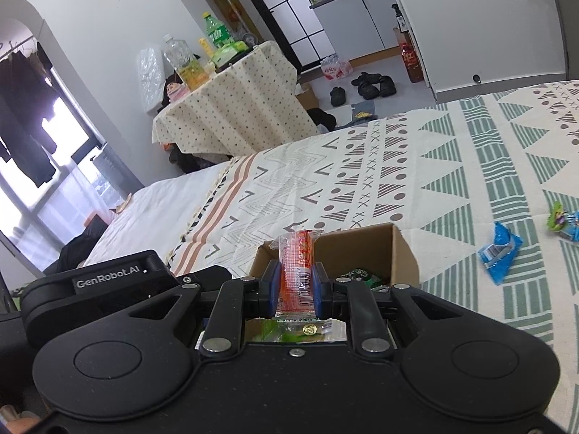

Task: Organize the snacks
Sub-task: 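Carry both packs over the cardboard box and open both tools to drop them, then withdraw both open tools from the box back over the remaining snacks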

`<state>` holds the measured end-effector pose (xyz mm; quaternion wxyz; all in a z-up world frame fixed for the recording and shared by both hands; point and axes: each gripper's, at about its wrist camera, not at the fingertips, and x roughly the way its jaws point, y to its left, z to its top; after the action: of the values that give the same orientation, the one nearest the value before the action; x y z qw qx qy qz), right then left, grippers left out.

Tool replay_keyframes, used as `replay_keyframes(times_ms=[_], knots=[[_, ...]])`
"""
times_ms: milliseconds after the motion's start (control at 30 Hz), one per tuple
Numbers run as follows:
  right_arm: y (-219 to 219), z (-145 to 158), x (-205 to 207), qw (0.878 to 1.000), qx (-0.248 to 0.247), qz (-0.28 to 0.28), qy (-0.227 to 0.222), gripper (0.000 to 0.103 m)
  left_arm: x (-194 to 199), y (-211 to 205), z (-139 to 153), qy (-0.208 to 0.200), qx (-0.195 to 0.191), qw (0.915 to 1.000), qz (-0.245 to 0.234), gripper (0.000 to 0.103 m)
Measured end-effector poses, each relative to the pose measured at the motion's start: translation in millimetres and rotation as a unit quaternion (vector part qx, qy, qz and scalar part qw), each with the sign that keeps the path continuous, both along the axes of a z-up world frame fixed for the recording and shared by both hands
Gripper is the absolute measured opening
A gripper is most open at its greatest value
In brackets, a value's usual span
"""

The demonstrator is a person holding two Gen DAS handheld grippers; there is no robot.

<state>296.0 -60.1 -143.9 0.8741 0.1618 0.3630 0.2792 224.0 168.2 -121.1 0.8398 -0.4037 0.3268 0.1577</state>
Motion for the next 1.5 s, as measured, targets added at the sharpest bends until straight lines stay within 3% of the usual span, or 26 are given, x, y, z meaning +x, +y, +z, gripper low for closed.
replay_keyframes(times_ms=[167,267,367,433,767,967,1033,1200,1500], knots=[[11.6,-1.7,3.5,1.000,0.002,0.008,0.006,0.018,-1.1,3.9,-2.3,0.010,0.002,0.9999,0.012,0.062],[16.2,-2.2,6.7,1.000,0.007,0.013,0.009,0.026,0.5,6.0,-4.8,0.017,0.001,0.9997,0.017,0.068],[14.6,-2.4,6.4,1.000,0.003,0.009,0.011,0.042,1.8,5.3,-6.4,0.026,0.005,0.9994,0.020,0.073],[11.2,-3.8,6.7,1.000,-0.003,0.007,0.013,0.042,2.5,4.0,-7.6,0.032,0.007,0.9993,0.021,0.076],[-28.0,-5.9,-0.9,0.999,-0.015,-0.031,0.020,0.049,9.6,-20.9,-3.1,0.045,0.037,0.9982,-0.010,0.088],[-59.1,-5.3,-7.1,0.998,-0.021,-0.056,0.021,0.054,14.1,-42.5,1.9,0.045,0.053,0.9969,-0.037,0.090],[-68.9,-3.4,-8.6,0.998,-0.021,-0.064,0.019,0.058,15.8,-50.6,3.4,0.047,0.064,0.9958,-0.045,0.090],[-94.5,2.2,-16.0,0.996,-0.023,-0.087,0.008,0.077,19.1,-67.0,6.3,0.047,0.073,0.9941,-0.064,0.091],[-136.6,5.1,-25.0,0.993,-0.026,-0.114,0.001,0.091,20.4,-100.1,17.5,0.018,0.081,0.9915,-0.100,0.101]])
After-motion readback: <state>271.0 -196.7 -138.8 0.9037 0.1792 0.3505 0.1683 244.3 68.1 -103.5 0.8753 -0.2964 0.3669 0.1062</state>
